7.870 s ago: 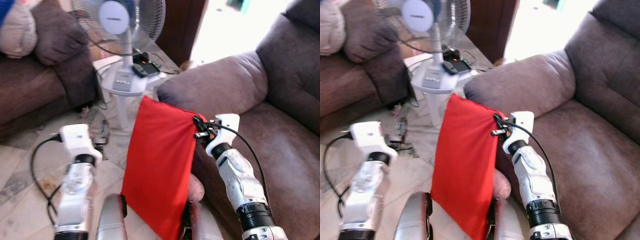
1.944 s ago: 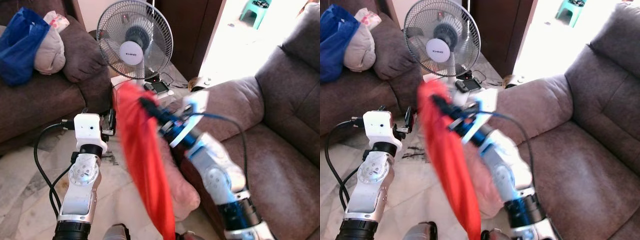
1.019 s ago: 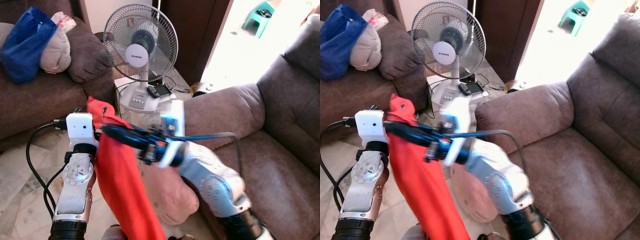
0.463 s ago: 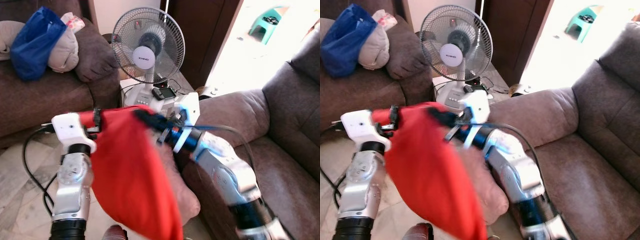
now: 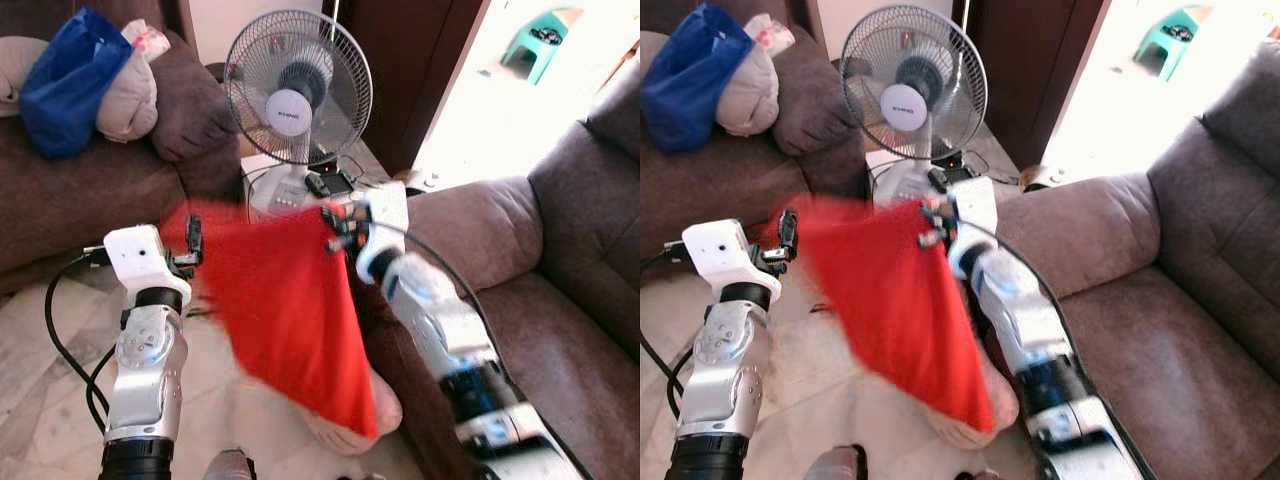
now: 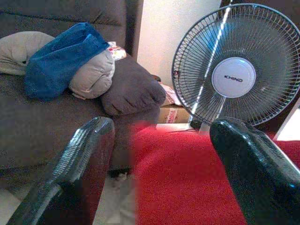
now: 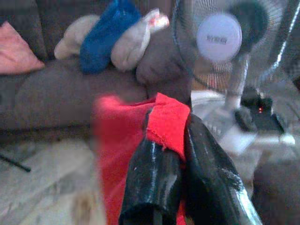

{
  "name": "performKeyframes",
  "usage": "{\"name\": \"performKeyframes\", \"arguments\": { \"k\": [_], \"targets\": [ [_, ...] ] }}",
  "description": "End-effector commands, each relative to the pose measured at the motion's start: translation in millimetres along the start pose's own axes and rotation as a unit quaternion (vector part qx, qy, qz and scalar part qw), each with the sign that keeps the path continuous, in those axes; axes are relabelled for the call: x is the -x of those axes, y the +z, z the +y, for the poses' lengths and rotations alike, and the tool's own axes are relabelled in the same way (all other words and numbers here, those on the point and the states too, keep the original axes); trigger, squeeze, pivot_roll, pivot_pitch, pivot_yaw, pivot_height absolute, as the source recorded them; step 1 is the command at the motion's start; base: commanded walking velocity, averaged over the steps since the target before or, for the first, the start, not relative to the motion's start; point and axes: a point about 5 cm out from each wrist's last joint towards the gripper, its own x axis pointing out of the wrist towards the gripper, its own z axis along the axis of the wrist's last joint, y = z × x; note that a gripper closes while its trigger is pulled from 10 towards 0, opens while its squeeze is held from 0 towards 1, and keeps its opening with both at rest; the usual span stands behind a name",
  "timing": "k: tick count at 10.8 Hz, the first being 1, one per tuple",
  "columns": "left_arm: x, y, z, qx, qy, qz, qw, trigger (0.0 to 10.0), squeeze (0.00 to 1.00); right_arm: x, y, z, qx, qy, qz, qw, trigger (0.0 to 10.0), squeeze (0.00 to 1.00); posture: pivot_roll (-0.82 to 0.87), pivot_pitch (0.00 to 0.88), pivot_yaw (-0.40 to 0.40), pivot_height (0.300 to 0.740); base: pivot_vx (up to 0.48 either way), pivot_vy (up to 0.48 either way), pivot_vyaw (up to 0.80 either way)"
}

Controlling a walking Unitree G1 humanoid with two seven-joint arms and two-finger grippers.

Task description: Move the pillow to the sofa from floor

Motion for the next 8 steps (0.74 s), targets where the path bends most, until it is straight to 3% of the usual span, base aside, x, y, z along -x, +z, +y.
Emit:
{"name": "performKeyframes", "arguments": {
  "k": [1, 2, 4, 6, 8],
  "targets": [
    [-0.4, 0.7, 0.1, 0.005, 0.002, 0.003, 1.000, 10.0, 0.00, -3.1, 34.8, -8.9, 0.028, -0.025, -0.077, 0.996, 10.0, 0.00, 0.17, 0.050, -0.106, 0.740, 0.000, 0.000, 0.00],
    [-0.3, 0.5, -0.4, 0.006, -0.001, 0.004, 1.000, 10.0, 0.00, -1.9, 24.4, -27.7, 0.043, -0.086, -0.047, 0.994, 10.0, 0.00, 0.17, 0.052, -0.106, 0.740, 0.000, 0.000, 0.00],
    [0.3, -0.2, -3.3, 0.010, -0.005, 0.006, 1.000, 10.0, 0.00, 9.7, 9.4, -54.1, 0.049, -0.143, -0.024, 0.988, 10.0, 0.00, 0.17, 0.054, -0.103, 0.740, 0.000, 0.000, 0.00],
    [-0.3, -1.0, -6.6, 0.013, -0.011, 0.008, 1.000, 10.0, 0.00, 15.5, 3.0, -66.2, 0.059, -0.167, -0.016, 0.984, 10.0, 0.00, 0.16, 0.053, -0.098, 0.740, 0.000, 0.000, 0.00],
    [-0.9, -0.3, -7.2, 0.014, -0.012, 0.007, 1.000, 10.0, 0.00, 12.8, 2.7, -63.7, 0.056, -0.161, -0.022, 0.985, 10.0, 0.00, 0.17, 0.049, -0.096, 0.740, 0.000, 0.000, 0.00]
  ]
}}
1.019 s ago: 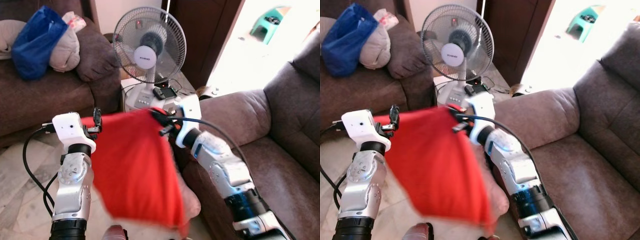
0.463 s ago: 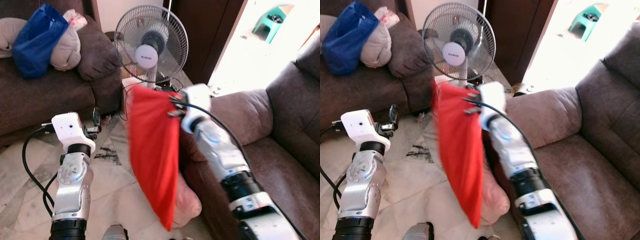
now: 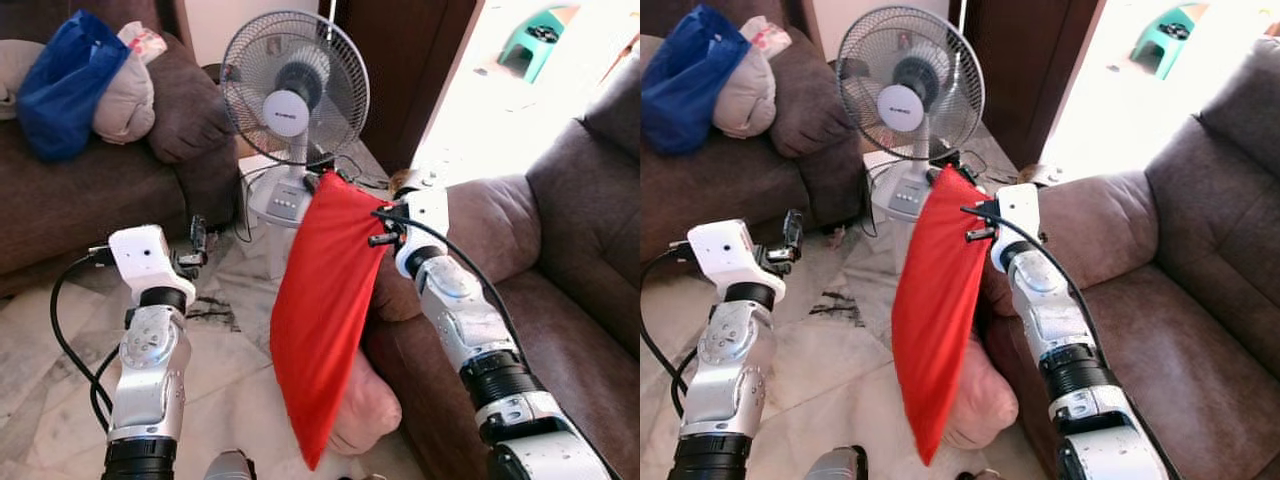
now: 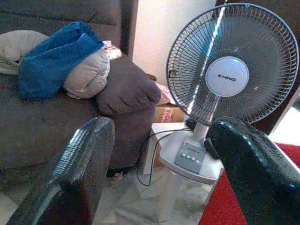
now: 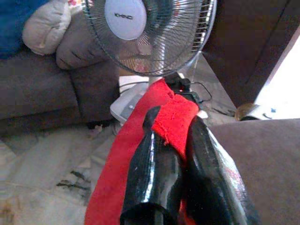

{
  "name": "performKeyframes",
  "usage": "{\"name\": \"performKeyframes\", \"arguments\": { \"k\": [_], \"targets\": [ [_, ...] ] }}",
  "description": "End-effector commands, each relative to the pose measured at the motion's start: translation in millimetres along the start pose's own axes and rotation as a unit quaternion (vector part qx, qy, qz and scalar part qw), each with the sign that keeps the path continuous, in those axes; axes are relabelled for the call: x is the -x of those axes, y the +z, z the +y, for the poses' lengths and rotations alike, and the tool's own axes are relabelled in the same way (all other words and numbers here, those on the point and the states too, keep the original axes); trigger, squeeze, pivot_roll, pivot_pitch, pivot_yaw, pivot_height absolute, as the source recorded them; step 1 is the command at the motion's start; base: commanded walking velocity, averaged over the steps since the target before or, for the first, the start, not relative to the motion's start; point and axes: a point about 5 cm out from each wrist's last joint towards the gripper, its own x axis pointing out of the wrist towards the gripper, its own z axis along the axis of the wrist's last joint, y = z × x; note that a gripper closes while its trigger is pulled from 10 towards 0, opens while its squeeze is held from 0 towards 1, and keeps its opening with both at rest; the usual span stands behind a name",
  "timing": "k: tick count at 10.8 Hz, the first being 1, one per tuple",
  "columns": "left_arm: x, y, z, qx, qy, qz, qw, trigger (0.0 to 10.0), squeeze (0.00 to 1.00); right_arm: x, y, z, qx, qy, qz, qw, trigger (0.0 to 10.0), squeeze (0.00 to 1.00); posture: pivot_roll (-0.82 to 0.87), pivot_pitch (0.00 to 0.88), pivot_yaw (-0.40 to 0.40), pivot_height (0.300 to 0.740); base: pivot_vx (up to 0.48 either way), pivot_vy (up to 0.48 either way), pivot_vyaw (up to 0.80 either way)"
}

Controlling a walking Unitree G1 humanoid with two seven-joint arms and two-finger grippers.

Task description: Move the pillow to the sofa from floor

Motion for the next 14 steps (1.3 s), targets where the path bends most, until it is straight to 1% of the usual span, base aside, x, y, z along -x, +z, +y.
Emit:
{"name": "performKeyframes", "arguments": {
  "k": [1, 2, 3, 4, 5, 6, 7, 8, 9, 10, 11, 12, 13, 14],
  "targets": [
    [-1.3, 1.2, -2.6, 0.014, -0.004, 0.005, 1.000, 10.0, 0.00, -3.0, 32.7, 1.1, -0.011, 0.014, -0.077, 0.997, 10.0, 0.00, 0.17, 0.047, -0.096, 0.740, 0.000, 0.000, 0.00],
    [-1.5, 1.3, -0.2, 0.022, 0.001, 0.007, 1.000, 10.0, 0.00, -2.6, 38.5, 12.4, -0.033, 0.055, -0.094, 0.993, 10.0, 0.00, 0.17, 0.044, -0.095, 0.740, 0.000, 0.000, 0.00],
    [-2.2, 2.4, 4.5, 0.038, 0.010, 0.008, 0.999, 10.0, 0.00, 0.6, 45.5, 26.4, -0.071, 0.115, -0.117, 0.984, 10.0, 0.00, 0.18, 0.043, -0.095, 0.740, 0.000, 0.000, 0.00],
    [-3.0, 3.2, 8.2, 0.070, 0.012, 0.012, 0.997, 10.0, 0.00, 6.5, 50.5, 38.1, -0.104, 0.183, -0.133, 0.969, 10.0, 0.00, 0.18, 0.042, -0.096, 0.740, 0.000, 0.000, 0.00],
    [-4.0, 4.7, 11.7, 0.109, 0.013, 0.014, 0.994, 10.0, 0.00, 15.8, 54.9, 50.0, -0.115, 0.257, -0.152, 0.947, 10.0, 0.00, 0.18, 0.043, -0.098, 0.740, 0.000, 0.000, 0.00],
    [-4.2, 4.9, 13.3, 0.128, 0.014, 0.016, 0.992, 10.0, 0.00, 21.7, 56.7, 56.5, -0.119, 0.296, -0.160, 0.934, 10.0, 0.00, 0.18, 0.043, -0.098, 0.740, 0.000, 0.000, 0.00],
    [-3.8, 5.4, 15.6, 0.136, 0.018, 0.015, 0.990, 10.0, 0.00, 26.1, 56.3, 61.2, -0.115, 0.322, -0.163, 0.926, 10.0, 0.00, 0.18, 0.049, -0.100, 0.740, 0.000, 0.000, 0.00],
    [-3.3, 5.9, 18.2, 0.144, 0.020, 0.014, 0.989, 10.0, 0.00, 28.6, 54.9, 63.1, -0.116, 0.336, -0.163, 0.920, 10.0, 0.00, 0.18, 0.049, -0.100, 0.740, 0.000, 0.000, 0.00],
    [-4.0, 10.8, 25.8, 0.135, 0.017, 0.008, 0.991, 10.0, 0.00, 30.1, 52.6, 64.2, -0.114, 0.345, -0.157, 0.918, 10.0, 0.00, 0.18, 0.053, -0.103, 0.740, 0.000, 0.000, 0.00],
    [-4.5, 16.1, 39.2, 0.125, 0.022, 0.003, 0.992, 10.0, 0.00, 31.7, 52.3, 63.4, -0.115, 0.352, -0.156, 0.916, 10.0, 0.00, 0.18, 0.055, -0.103, 0.740, 0.000, 0.000, 0.00],
    [-3.3, 17.9, 48.4, 0.128, 0.032, 0.002, 0.991, 10.0, 0.00, 32.5, 52.3, 63.3, -0.115, 0.355, -0.155, 0.915, 10.0, 0.00, 0.18, 0.056, -0.103, 0.740, 0.000, 0.000, 0.00],
    [0.7, 16.9, 54.8, 0.146, 0.035, 0.008, 0.989, 10.0, 0.00, 33.0, 52.3, 63.3, -0.116, 0.357, -0.154, 0.914, 10.0, 0.00, 0.18, 0.057, -0.103, 0.740, 0.000, 0.000, 0.00],
    [7.5, 14.7, 65.5, 0.171, 0.064, 0.010, 0.983, 10.0, 0.00, 33.4, 52.0, 63.3, -0.115, 0.359, -0.154, 0.913, 10.0, 0.00, 0.19, 0.058, -0.104, 0.740, 0.000, 0.000, 0.00],
    [15.4, 9.8, 73.7, 0.207, 0.084, 0.017, 0.975, 10.0, 0.30, 33.8, 51.5, 63.5, -0.113, 0.362, -0.152, 0.913, 10.0, 0.00, 0.19, 0.060, -0.105, 0.740, 0.000, 0.000, 0.00]
  ]
}}
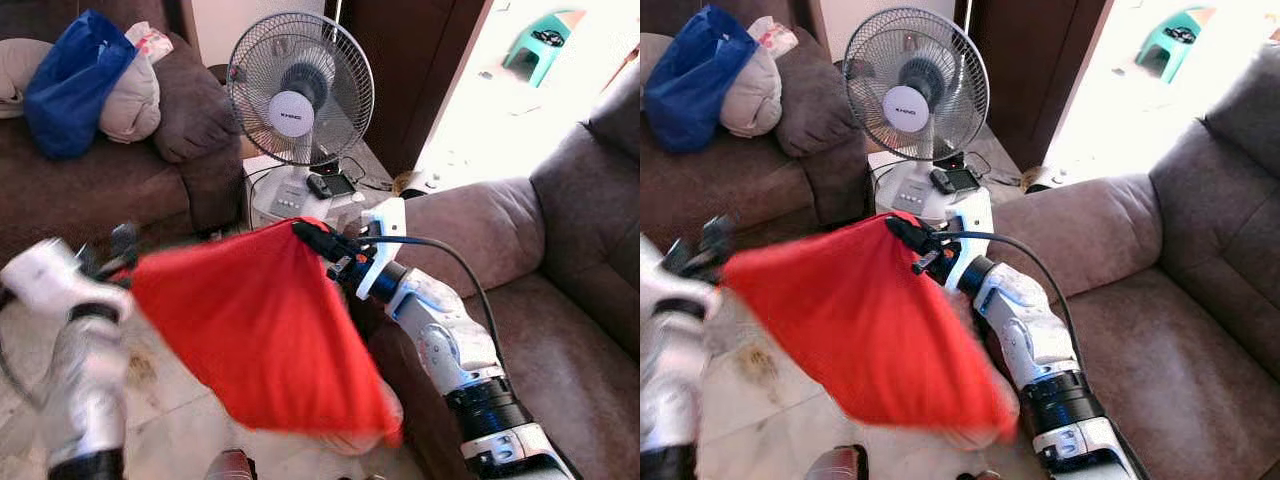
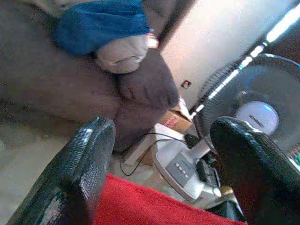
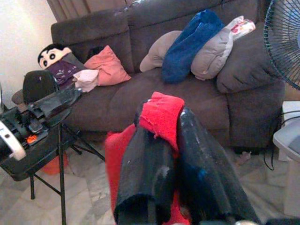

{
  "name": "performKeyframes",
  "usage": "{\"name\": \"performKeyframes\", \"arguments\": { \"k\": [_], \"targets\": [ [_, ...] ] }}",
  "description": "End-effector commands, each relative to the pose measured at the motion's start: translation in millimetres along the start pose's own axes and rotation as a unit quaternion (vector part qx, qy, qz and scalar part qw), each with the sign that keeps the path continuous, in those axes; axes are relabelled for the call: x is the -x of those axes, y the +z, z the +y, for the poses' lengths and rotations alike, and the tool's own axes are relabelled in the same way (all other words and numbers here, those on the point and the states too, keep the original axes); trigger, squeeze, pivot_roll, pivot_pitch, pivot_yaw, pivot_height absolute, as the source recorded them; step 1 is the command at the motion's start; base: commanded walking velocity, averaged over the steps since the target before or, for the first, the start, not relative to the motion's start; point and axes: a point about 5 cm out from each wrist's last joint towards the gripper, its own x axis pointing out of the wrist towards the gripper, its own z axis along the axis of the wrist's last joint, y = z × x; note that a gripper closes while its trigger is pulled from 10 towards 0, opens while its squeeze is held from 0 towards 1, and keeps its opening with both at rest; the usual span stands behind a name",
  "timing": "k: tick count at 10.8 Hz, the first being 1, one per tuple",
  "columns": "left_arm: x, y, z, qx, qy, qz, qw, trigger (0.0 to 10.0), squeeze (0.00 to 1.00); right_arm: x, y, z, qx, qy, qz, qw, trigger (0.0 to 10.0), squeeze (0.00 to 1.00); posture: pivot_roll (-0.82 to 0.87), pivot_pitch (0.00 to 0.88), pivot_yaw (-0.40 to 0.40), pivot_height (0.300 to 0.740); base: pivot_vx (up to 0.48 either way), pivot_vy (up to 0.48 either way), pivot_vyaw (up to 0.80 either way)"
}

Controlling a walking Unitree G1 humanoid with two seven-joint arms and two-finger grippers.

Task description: Move the pillow to the sofa from floor

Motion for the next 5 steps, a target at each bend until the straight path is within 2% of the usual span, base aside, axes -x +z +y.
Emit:
{"name": "performKeyframes", "arguments": {
  "k": [1, 2, 4, 5],
  "targets": [
    [6.0, -0.3, 5.3, 0.021, 0.008, 0.005, 1.000, 10.0, 1.00, -2.4, 33.6, 7.3, 0.034, 0.026, -0.067, 0.997, 10.0, 0.00, 0.19, 0.060, -0.105, 0.740, 0.000, 0.000, 0.00],
    [8.6, 2.7, 16.1, 0.015, 0.018, 0.002, 1.000, 10.0, 1.00, -1.6, 33.7, 7.4, 0.032, 0.028, -0.066, 0.997, 10.0, 0.00, 0.19, 0.061, -0.107, 0.740, 0.000, 0.000, 0.00],
    [11.2, 8.4, 33.4, 0.049, 0.025, 0.000, 0.998, 10.0, 1.00, -0.4, 33.1, 6.8, 0.034, 0.031, -0.062, 0.997, 10.0, 0.00, 0.19, 0.057, -0.106, 0.740, 0.000, 0.000, 0.00],
    [16.6, 10.6, 40.9, 0.048, 0.016, 0.004, 0.999, 10.0, 1.00, 0.8, 34.2, 5.1, 0.036, 0.029, -0.062, 0.997, 10.0, 0.00, 0.19, 0.054, -0.105, 0.740, 0.000, 0.000, 0.00]
  ]
}}
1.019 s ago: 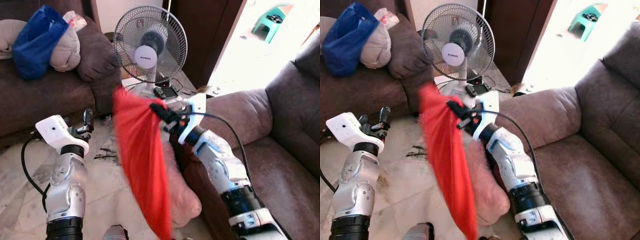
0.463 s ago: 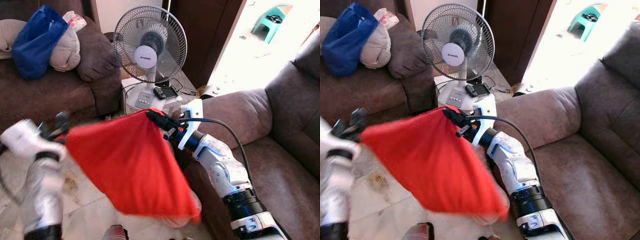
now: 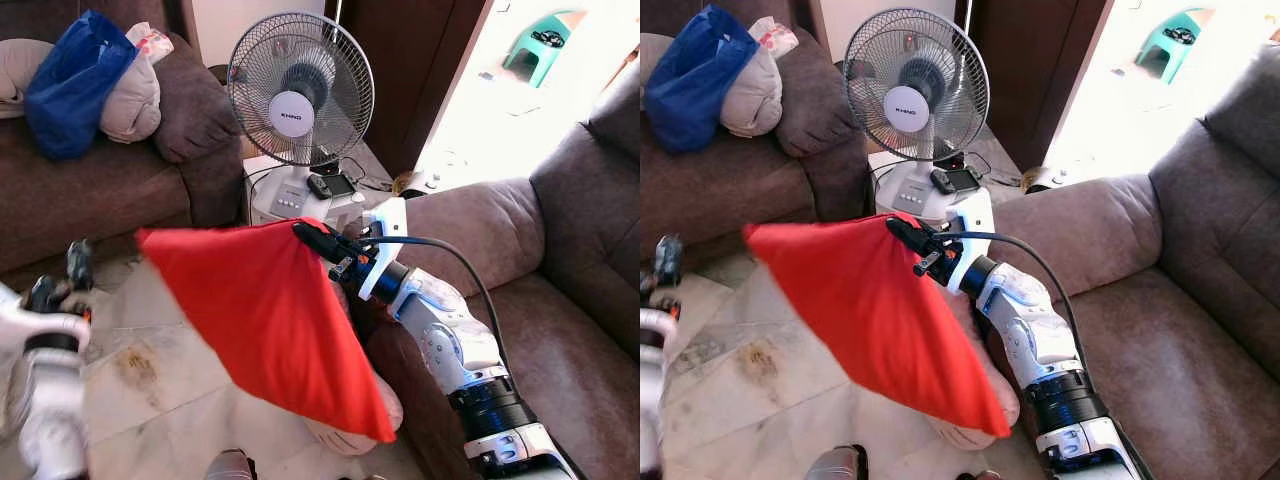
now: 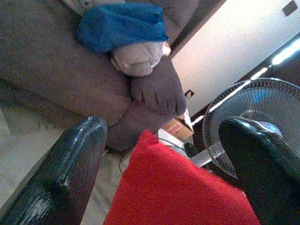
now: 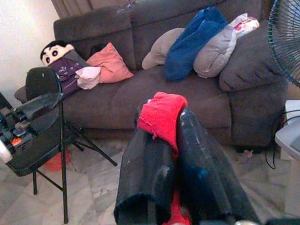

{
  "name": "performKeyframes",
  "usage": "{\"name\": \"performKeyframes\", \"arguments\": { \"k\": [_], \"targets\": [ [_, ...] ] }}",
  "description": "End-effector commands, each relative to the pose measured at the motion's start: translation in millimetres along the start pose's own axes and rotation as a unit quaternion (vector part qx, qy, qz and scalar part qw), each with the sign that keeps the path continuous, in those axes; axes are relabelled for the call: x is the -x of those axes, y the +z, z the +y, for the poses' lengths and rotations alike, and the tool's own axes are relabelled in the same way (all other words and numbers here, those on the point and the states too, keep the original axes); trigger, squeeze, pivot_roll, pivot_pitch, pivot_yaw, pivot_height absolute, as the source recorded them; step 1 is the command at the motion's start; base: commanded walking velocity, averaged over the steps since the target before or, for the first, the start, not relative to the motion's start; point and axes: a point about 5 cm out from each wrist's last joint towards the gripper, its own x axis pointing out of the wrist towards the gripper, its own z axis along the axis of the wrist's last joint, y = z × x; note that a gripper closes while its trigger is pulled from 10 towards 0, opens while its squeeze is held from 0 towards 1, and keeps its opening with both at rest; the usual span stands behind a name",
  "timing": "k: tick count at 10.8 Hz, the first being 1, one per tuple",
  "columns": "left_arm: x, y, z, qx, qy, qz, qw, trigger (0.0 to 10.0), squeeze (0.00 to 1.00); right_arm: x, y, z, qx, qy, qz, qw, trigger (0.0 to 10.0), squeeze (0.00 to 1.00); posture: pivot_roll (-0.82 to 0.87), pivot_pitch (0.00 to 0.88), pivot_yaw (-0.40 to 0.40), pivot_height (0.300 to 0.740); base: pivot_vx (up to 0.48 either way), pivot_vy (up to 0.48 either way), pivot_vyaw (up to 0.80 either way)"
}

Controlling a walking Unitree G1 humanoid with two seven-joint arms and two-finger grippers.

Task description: Move the pillow to the sofa from floor

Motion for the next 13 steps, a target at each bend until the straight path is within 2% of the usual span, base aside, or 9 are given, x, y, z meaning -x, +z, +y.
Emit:
{"name": "performKeyframes", "arguments": {
  "k": [1, 2, 3, 4, 5, 6, 8, 10, 13],
  "targets": [
    [1.9, 0.7, 8.0, -0.003, 0.007, 0.008, 1.000, 10.0, 1.00, -0.8, 33.9, 5.6, 0.035, 0.023, -0.069, 0.997, 10.0, 0.00, 0.19, 0.052, -0.105, 0.740, 0.000, 0.000, 0.00],
    [1.7, 9.6, 25.6, 0.012, 0.039, -0.011, 0.999, 10.0, 1.00, 0.7, 34.0, 5.2, 0.037, 0.025, -0.068, 0.997, 10.0, 0.00, 0.19, 0.046, -0.106, 0.740, 0.000, 0.000, 0.00],
    [1.8, 11.2, 32.3, 0.017, 0.044, -0.011, 0.999, 10.0, 1.00, 1.1, 34.1, 5.1, 0.037, 0.027, -0.067, 0.997, 10.0, 0.00, 0.19, 0.046, -0.106, 0.740, 0.000, 0.000, 0.00],
    [1.5, 8.4, 34.7, -0.012, 0.046, 0.004, 0.999, 10.0, 1.00, 1.7, 34.2, 6.5, 0.037, 0.037, -0.065, 0.997, 10.0, 0.00, 0.19, 0.045, -0.107, 0.740, 0.000, 0.000, 0.00],
    [-0.2, 7.0, 35.7, -0.040, 0.052, 0.011, 0.998, 10.0, 0.02, 4.2, 33.3, 8.6, 0.039, 0.054, -0.061, 0.996, 10.0, 0.00, 0.19, 0.047, -0.108, 0.740, 0.000, 0.000, 0.00],
    [-2.1, 8.1, 37.9, -0.055, 0.059, 0.011, 0.997, 10.0, 0.00, 8.0, 31.0, 7.1, 0.042, 0.057, -0.054, 0.996, 10.0, 0.00, 0.19, 0.047, -0.108, 0.740, 0.000, 0.000, 0.00],
    [-4.1, 10.9, 37.5, -0.053, 0.044, 0.012, 0.998, 10.0, 0.00, 19.5, 26.4, 9.6, 0.046, 0.098, -0.028, 0.994, 10.0, 0.00, 0.18, 0.055, -0.109, 0.740, 0.000, 0.000, 0.00],
    [-2.6, 13.5, 43.9, -0.057, 0.047, 0.012, 0.997, 10.0, 0.00, 24.2, 25.5, 11.2, 0.047, 0.113, -0.021, 0.992, 10.0, 0.00, 0.18, 0.057, -0.109, 0.740, 0.000, 0.000, 0.00],
    [6.5, -4.5, 51.1, -0.031, 0.034, 0.055, 0.997, 10.0, 0.00, 28.2, 25.9, 12.6, 0.048, 0.127, -0.013, 0.991, 10.0, 0.00, 0.18, 0.057, -0.111, 0.740, 0.000, 0.000, 0.00]
  ]
}}
